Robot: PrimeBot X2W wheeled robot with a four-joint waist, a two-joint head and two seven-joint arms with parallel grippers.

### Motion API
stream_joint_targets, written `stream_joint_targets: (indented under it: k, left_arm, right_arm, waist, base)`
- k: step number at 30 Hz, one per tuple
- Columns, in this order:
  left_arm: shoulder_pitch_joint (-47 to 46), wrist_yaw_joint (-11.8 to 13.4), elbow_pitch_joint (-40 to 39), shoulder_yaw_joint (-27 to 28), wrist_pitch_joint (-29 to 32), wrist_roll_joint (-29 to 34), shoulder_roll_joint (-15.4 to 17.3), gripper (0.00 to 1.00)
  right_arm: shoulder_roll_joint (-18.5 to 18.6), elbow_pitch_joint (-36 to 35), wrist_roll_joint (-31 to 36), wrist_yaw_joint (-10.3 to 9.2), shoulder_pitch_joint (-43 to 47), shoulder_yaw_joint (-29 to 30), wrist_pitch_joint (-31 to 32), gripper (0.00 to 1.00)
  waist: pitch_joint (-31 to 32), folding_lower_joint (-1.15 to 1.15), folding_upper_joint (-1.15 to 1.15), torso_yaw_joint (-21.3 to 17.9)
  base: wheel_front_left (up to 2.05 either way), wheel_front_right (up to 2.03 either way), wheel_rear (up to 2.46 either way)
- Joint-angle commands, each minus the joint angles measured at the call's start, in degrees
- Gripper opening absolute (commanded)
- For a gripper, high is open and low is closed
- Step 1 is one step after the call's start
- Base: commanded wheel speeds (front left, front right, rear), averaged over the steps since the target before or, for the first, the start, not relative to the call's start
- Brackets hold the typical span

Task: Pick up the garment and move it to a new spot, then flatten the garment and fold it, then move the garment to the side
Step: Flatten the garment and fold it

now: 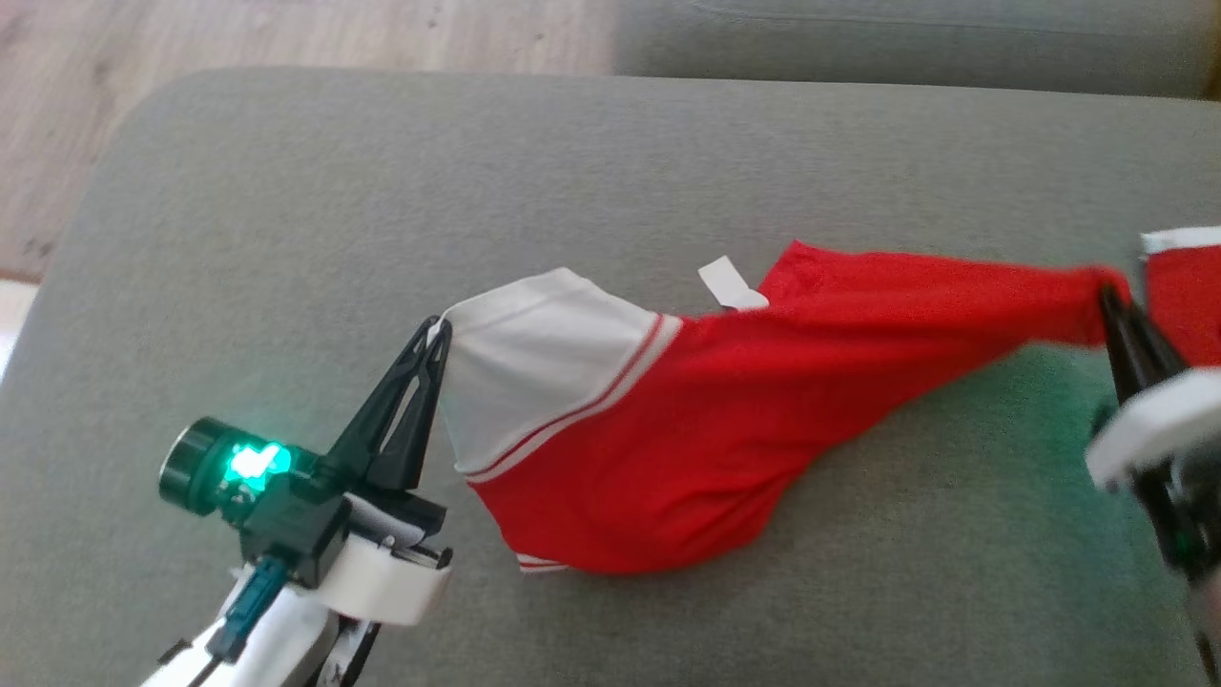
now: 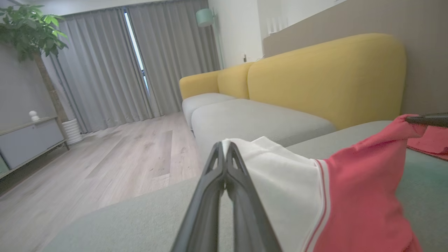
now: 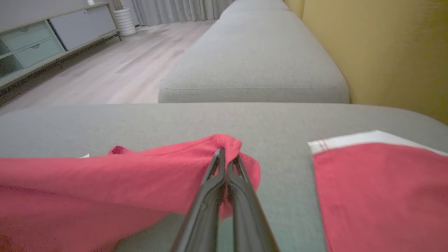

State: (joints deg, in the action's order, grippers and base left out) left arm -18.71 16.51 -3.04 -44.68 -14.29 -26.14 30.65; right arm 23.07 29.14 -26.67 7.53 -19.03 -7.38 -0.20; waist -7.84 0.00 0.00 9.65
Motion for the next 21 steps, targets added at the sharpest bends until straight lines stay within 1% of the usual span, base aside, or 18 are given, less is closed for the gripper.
stream_joint_targets:
  k: [1,2,5,7,8,9,10,17,21]
  left_arm:
    - [-2.0,-0.2,-2.7,3.2,-0.6,0.5,2.4,0.00]
    - [-2.0,-0.2,-2.7,3.2,-0.6,0.5,2.4,0.00]
    - [0.3,-0.7,-3.6,3.2,-0.7,0.5,3.1,0.00]
    - [1.9,-1.0,-3.9,3.2,-0.7,0.3,3.1,0.00]
    - [2.6,-1.1,-4.0,3.3,-0.7,0.2,2.9,0.00]
    - [3.2,-1.1,-4.0,3.3,-0.7,0.2,2.7,0.00]
    - [3.8,-1.2,-4.0,3.4,-0.7,0.3,2.5,0.00]
    - [5.6,-1.8,-3.0,4.3,-0.7,1.6,1.4,0.00]
    - [5.7,-2.3,-2.2,5.0,-0.7,2.4,1.0,0.00]
  right_arm:
    - [1.9,-3.8,-0.3,-0.04,4.9,0.5,1.0,0.00]
    - [1.9,-3.8,-0.3,-0.04,4.9,0.5,1.0,0.00]
    - [2.2,-8.5,-0.5,-0.04,12.0,1.6,4.4,0.00]
    - [1.7,-11.8,0.1,-0.04,16.4,3.1,6.0,0.00]
    - [1.0,-13.6,0.3,-0.04,18.4,3.9,6.9,0.19]
    - [0.4,-15.4,0.8,-0.04,20.3,4.4,7.7,0.49]
    - [-0.3,-17.3,1.1,-0.04,22.0,4.9,8.6,1.00]
    - [-5.7,-29.9,1.6,-0.04,30.5,8.4,14.0,1.00]
    - [-8.2,-33.2,1.8,-0.04,32.9,9.8,15.9,1.00]
  waist:
    - [0.6,0.00,0.00,-1.5]
    - [0.6,0.00,0.00,-1.5]
    - [0.3,0.00,0.00,-3.0]
    - [-0.3,0.00,0.00,-3.9]
    - [-0.5,0.00,0.00,-4.3]
    - [-0.8,0.00,0.00,-4.6]
    - [-1.1,0.00,0.00,-4.9]
    - [-1.6,0.00,0.00,-6.3]
    - [-1.5,0.00,0.00,-6.5]
  base:
    - [0.00,0.00,0.00]
    - [0.00,0.00,0.00]
    - [0.00,0.00,0.00]
    - [0.00,0.00,0.00]
    - [0.00,0.00,0.00]
    - [0.00,0.00,0.00]
    - [0.00,0.00,0.00]
    - [0.00,0.00,0.00]
    - [0.00,0.00,0.00]
